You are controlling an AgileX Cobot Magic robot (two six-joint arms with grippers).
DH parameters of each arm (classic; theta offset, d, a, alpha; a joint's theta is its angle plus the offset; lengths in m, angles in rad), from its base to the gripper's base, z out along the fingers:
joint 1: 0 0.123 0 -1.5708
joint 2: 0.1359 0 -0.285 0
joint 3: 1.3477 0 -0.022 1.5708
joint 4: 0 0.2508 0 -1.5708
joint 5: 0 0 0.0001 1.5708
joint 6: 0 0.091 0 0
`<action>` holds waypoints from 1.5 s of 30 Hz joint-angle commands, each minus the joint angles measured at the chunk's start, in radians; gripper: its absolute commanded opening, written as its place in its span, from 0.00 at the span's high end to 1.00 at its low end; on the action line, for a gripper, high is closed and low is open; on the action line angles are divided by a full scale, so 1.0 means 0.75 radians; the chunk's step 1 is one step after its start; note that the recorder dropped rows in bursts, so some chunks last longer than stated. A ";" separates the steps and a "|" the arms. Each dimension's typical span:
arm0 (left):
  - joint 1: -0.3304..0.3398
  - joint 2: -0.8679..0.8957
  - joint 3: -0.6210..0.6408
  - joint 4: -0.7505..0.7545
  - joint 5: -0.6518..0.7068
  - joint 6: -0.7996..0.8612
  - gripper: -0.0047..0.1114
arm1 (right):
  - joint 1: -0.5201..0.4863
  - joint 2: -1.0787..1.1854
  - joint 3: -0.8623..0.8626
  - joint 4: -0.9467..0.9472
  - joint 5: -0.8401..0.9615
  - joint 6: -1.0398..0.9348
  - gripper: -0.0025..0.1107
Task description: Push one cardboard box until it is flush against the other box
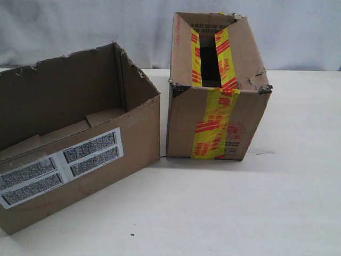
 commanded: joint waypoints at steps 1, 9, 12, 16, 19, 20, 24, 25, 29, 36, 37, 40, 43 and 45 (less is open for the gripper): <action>0.005 -0.004 0.004 -0.011 -0.013 -0.002 0.96 | -0.010 -0.004 0.006 0.000 -0.014 0.006 0.98; 0.005 -0.004 0.004 -0.201 -0.174 -0.052 0.96 | -0.010 -0.004 0.006 0.000 -0.014 0.006 0.98; 0.005 -0.004 0.004 -0.257 -0.222 -0.049 0.96 | -0.010 -0.004 0.006 0.000 -0.014 0.006 0.98; 0.033 -0.004 0.004 -0.257 -0.299 -0.042 0.96 | -0.010 -0.004 0.006 0.000 -0.014 0.006 0.98; 0.114 0.051 0.004 -0.257 -0.287 -0.039 0.96 | -0.010 -0.004 0.006 0.000 -0.014 0.006 0.98; 0.142 0.073 0.004 -0.257 -0.279 -0.039 0.96 | -0.010 -0.004 0.006 0.000 -0.014 0.006 0.98; 0.273 0.203 0.004 -0.257 -0.244 -0.039 0.96 | -0.010 -0.004 0.006 0.000 -0.014 0.006 0.98; 0.300 0.244 0.004 -0.257 -0.239 -0.039 0.96 | -0.010 -0.004 0.006 0.000 -0.014 0.006 0.98; 0.327 0.408 0.004 -0.266 -0.274 -0.052 0.96 | -0.010 -0.004 0.006 0.000 -0.014 0.006 0.98; 0.156 0.714 0.004 -0.239 -0.436 -0.076 0.96 | -0.010 -0.004 0.006 0.000 -0.014 0.006 0.98; 0.123 0.772 0.004 -0.218 -0.446 -0.076 0.96 | -0.010 -0.004 0.006 0.000 -0.014 0.006 0.98; 0.046 0.908 -0.028 -0.199 -0.454 -0.076 0.96 | -0.010 -0.004 0.006 0.000 -0.014 0.006 0.98; -0.012 1.024 -0.047 -0.187 -0.491 -0.076 0.96 | -0.010 -0.004 0.006 0.000 -0.014 0.006 0.98; -0.043 1.052 -0.047 -0.187 -0.509 -0.084 0.96 | -0.010 -0.004 0.006 0.000 -0.014 0.006 0.98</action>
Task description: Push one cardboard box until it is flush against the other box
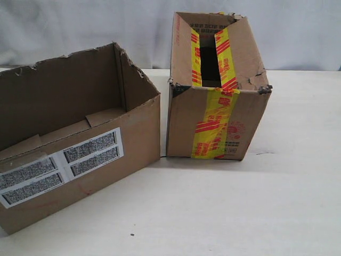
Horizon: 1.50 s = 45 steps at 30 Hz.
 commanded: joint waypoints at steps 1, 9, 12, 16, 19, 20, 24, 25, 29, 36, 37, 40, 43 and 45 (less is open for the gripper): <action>-0.078 0.093 -0.013 0.016 -0.070 -0.011 0.96 | -0.010 -0.004 0.006 0.000 -0.014 0.006 0.98; -0.269 0.095 -0.013 0.016 -0.080 -0.079 0.96 | -0.010 -0.004 0.006 0.000 -0.014 0.006 0.98; -0.325 0.095 -0.013 0.014 -0.091 -0.103 0.96 | -0.010 -0.004 0.006 0.000 -0.014 0.006 0.98; -0.381 0.095 -0.013 0.014 -0.100 -0.146 0.96 | -0.010 -0.004 0.006 0.000 -0.014 0.006 0.98; -0.434 0.095 -0.013 0.014 -0.100 -0.167 0.96 | -0.010 -0.004 0.006 0.000 -0.014 0.006 0.98; -0.456 0.095 -0.013 0.014 -0.100 -0.184 0.96 | -0.010 -0.004 0.006 0.000 -0.014 0.006 0.98; -0.550 0.095 -0.013 0.014 -0.110 -0.212 0.96 | -0.010 -0.004 0.006 0.000 -0.014 0.006 0.98; -0.573 0.095 -0.013 0.014 -0.110 -0.215 0.96 | -0.010 -0.004 0.006 0.000 -0.014 0.006 0.98; -0.643 0.095 -0.013 0.014 -0.121 -0.245 0.96 | -0.010 -0.004 0.006 0.000 -0.014 0.006 0.98; -0.799 0.095 -0.013 0.014 -0.145 -0.290 0.96 | -0.010 -0.004 0.006 0.000 -0.014 0.006 0.98; -0.833 0.095 -0.013 0.014 -0.156 -0.296 0.96 | -0.010 -0.004 0.006 0.000 -0.014 0.006 0.98; -0.935 0.095 -0.013 0.016 -0.182 -0.323 0.96 | -0.010 -0.004 0.006 0.000 -0.014 0.006 0.98; -1.010 0.095 -0.013 0.013 -0.204 -0.351 0.96 | -0.010 -0.004 0.006 0.000 -0.014 0.006 0.98; -1.047 0.101 -0.013 0.013 -0.218 -0.356 0.96 | -0.010 -0.004 0.006 0.000 -0.014 0.006 0.98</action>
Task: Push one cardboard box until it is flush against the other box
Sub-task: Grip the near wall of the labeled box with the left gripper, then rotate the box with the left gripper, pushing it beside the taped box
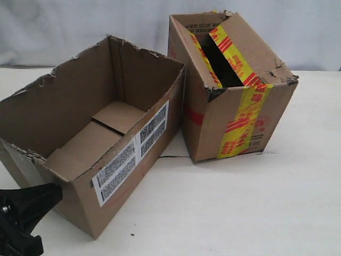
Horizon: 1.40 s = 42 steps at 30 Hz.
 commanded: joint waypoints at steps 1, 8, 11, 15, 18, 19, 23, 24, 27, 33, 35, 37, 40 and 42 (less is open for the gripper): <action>-0.089 0.025 -0.010 0.001 -0.062 -0.033 0.96 | -0.010 -0.004 0.006 0.000 -0.014 0.006 0.98; -0.101 0.369 -0.100 0.069 -0.225 -0.064 0.96 | -0.010 -0.004 0.006 0.000 -0.014 0.006 0.98; -0.101 0.526 -0.185 0.081 -0.273 -0.069 0.96 | -0.010 -0.004 0.006 0.000 -0.014 0.006 0.98; -0.101 0.694 -0.287 0.110 -0.412 -0.069 0.96 | -0.010 -0.004 0.006 0.000 -0.014 0.006 0.98; -0.101 0.817 -0.401 0.110 -0.399 -0.069 0.96 | -0.010 -0.004 0.006 0.000 -0.014 0.006 0.98; -0.101 0.843 -0.436 0.110 -0.387 -0.066 0.96 | -0.010 -0.004 0.006 0.000 -0.014 0.006 0.98; -0.101 1.023 -0.597 0.149 -0.384 -0.059 0.96 | -0.010 -0.004 0.006 0.000 -0.014 0.006 0.98; -0.101 1.063 -0.637 0.149 -0.384 -0.051 0.96 | -0.010 -0.004 0.006 0.000 -0.014 0.006 0.98; -0.098 1.159 -0.742 0.136 -0.384 -0.008 0.96 | -0.010 -0.004 0.006 0.000 -0.014 0.006 0.98; -0.061 1.232 -0.910 0.133 -0.246 0.053 0.96 | -0.010 -0.004 0.006 0.000 -0.014 0.006 0.98; -0.033 1.232 -0.928 0.136 -0.242 0.056 0.96 | -0.010 -0.004 0.006 0.000 -0.014 0.006 0.98; -0.013 1.232 -0.937 0.141 -0.240 0.062 0.96 | -0.010 -0.004 0.006 0.000 -0.014 0.006 0.98; 0.010 1.232 -0.937 0.141 -0.240 0.086 0.96 | -0.010 -0.004 0.006 0.000 -0.014 0.006 0.98; 0.034 1.232 -0.937 0.141 -0.240 0.086 0.96 | -0.010 -0.004 0.006 0.000 -0.014 0.006 0.98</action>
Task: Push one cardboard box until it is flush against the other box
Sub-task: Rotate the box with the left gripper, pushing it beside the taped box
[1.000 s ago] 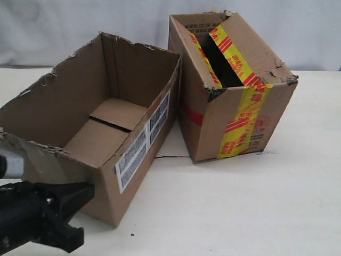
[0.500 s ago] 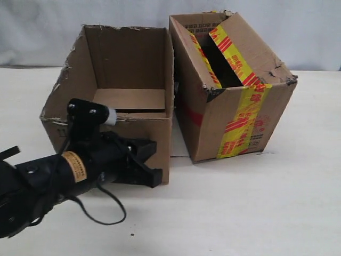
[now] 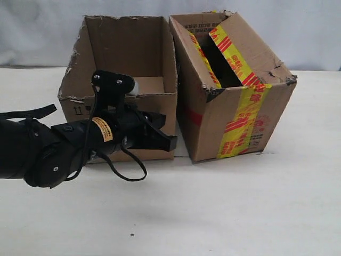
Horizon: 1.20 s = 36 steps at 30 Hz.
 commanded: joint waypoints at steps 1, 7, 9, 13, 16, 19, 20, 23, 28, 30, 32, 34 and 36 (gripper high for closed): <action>0.054 0.003 -0.010 -0.002 -0.006 0.013 0.96 | -0.010 -0.004 0.006 0.000 -0.014 0.006 0.98; 0.056 0.003 -0.010 0.063 -0.013 0.001 0.96 | -0.010 -0.004 0.006 0.000 -0.014 0.006 0.98; -0.001 -0.013 -0.010 0.135 -0.041 -0.016 0.96 | -0.010 -0.004 0.006 0.000 -0.014 0.006 0.98; -0.128 -0.088 -0.010 0.174 -0.068 0.011 0.96 | -0.010 -0.004 0.006 0.000 -0.014 0.006 0.98; -0.143 -0.139 -0.010 0.167 -0.037 0.039 0.96 | -0.010 -0.004 0.006 0.000 -0.014 0.006 0.98; -0.145 -0.179 -0.010 0.173 -0.024 0.039 0.96 | -0.010 -0.004 0.006 0.000 -0.014 0.006 0.98; -0.151 -0.183 -0.010 0.173 -0.024 0.036 0.96 | -0.010 -0.004 0.006 0.000 -0.014 0.006 0.98; -0.179 -0.183 -0.039 0.196 0.047 0.038 0.96 | -0.010 -0.004 0.006 0.000 -0.014 0.006 0.98; -0.207 -0.202 -0.092 0.245 0.052 0.046 0.96 | -0.010 -0.004 0.006 0.000 -0.014 0.006 0.98; -0.210 -0.206 -0.135 0.256 0.101 0.035 0.96 | -0.010 -0.004 0.006 0.000 -0.014 0.006 0.98; -0.240 -0.178 -0.192 0.336 0.161 -0.021 0.96 | -0.010 -0.004 0.006 0.000 -0.014 0.006 0.98; -0.306 -0.095 -0.286 0.486 0.150 -0.099 0.96 | -0.010 -0.004 0.006 0.000 -0.014 0.006 0.98; -0.347 0.016 -0.397 0.501 0.162 -0.104 0.96 | -0.010 -0.004 0.006 0.000 -0.014 0.006 0.98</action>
